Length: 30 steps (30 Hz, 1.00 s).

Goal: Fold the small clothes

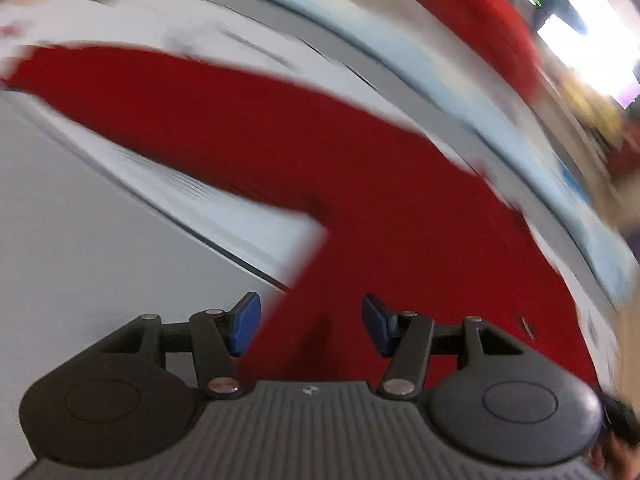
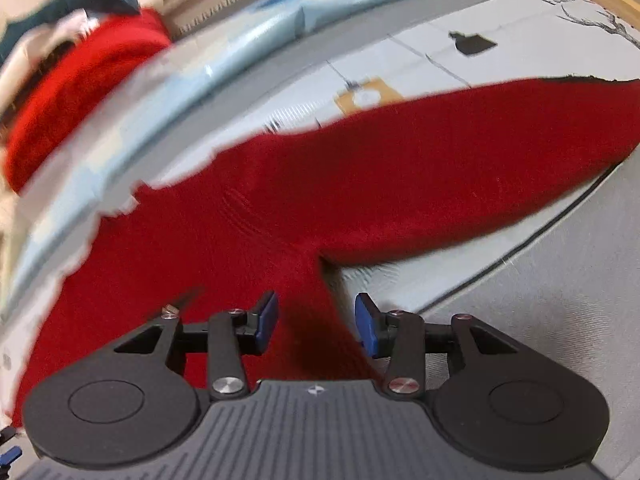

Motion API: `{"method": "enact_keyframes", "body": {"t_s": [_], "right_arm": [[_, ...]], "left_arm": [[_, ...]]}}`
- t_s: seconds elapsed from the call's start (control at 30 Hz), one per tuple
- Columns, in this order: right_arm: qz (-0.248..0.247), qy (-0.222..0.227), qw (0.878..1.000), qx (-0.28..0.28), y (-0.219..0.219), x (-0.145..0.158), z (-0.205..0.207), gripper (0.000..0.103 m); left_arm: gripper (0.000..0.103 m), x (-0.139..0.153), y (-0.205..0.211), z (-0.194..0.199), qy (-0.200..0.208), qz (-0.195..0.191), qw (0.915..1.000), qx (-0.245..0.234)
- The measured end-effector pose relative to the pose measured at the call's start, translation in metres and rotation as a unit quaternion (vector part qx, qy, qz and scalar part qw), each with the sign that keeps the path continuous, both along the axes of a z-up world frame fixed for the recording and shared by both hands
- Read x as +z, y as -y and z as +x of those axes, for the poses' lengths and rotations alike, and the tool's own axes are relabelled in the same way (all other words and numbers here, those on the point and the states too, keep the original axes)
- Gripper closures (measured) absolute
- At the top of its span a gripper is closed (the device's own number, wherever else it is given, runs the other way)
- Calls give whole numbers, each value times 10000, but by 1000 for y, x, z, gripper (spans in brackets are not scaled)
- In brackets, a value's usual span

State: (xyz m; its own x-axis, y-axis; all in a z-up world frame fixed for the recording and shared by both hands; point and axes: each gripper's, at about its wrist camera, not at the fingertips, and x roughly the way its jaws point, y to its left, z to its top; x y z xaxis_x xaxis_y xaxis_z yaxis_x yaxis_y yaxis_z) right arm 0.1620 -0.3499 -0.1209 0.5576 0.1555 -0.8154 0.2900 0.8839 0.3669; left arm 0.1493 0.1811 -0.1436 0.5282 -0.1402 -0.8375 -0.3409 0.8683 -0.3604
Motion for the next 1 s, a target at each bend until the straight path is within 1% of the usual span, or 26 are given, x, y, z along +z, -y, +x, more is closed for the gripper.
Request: {"method": "enact_keyframes", "body": {"t_s": [0.03,0.1,0.13,0.17,0.2,0.23,0.27,0.3,0.33,0.37,0.4,0.43,0.5,0.53,0.57,0.6,0.7,0.77,0.83,0.93,1.0], "right_arm": [[12,40,10000,57,-1,-5,-1,58],[-136,9,9993,347,-11,-13,-2,58],[-216,8,9983,536,-17,-16,-2,58],[-299,45,9969,722,-23,-17,-3,58],[-436,85,9951,884,-28,-16,-4,62],[-680,49,9927,999,-32,-16,-5,81],[-797,-58,9926,910,-28,-17,-4,88],[-601,-116,9957,698,-20,-18,-5,89],[-341,-197,9984,396,-10,-19,-6,90],[-285,-233,9990,246,-8,-17,-8,89],[-337,-215,9990,214,-11,-15,-12,86],[-434,-175,9986,238,-16,-10,-16,86],[-592,-132,9972,428,-25,0,-22,85],[-680,-118,9964,493,-29,5,-27,82],[-733,-141,9957,553,-33,9,-31,79],[-754,-181,9951,616,-35,12,-37,73],[-739,-328,9923,939,-42,15,-55,73],[-823,-414,9891,1148,-47,15,-69,73],[-947,-484,9845,1392,-53,18,-83,72],[-1301,-532,9754,1698,-52,20,-100,72],[-1500,-613,9707,1772,-45,18,-112,72]], "left_arm": [[41,-4,8,3,-38,205,9995,-257],[41,-8,24,2,-227,874,9944,-548],[41,-9,28,0,-323,1004,9924,-640],[41,-8,27,-1,-326,1013,9920,-685],[41,-5,25,-3,-251,979,9925,-688],[41,-3,25,-3,-201,961,9927,-703],[41,1,23,-6,-150,961,9925,-745],[41,5,22,-8,-80,992,9920,-782],[41,11,23,-12,-26,1040,9915,-785],[41,12,24,-10,-11,1083,9911,-774],[41,13,22,-13,-28,1095,9910,-772],[41,15,23,-17,-51,1080,9910,-785],[41,17,20,-24,-107,1017,9917,-779],[41,20,21,-30,-113,987,9919,-786],[41,22,20,-34,-103,956,9920,-814],[41,25,18,-40,-83,932,9920,-843],[41,31,12,-54,-40,852,9926,-868],[41,30,10,-61,-29,824,9925,-902],[41,25,7,-70,-128,865,9914,-969],[42,15,1,-84,-345,936,9893,-1062],[42,8,-1,-94,-503,1010,9863,-1206]]}}
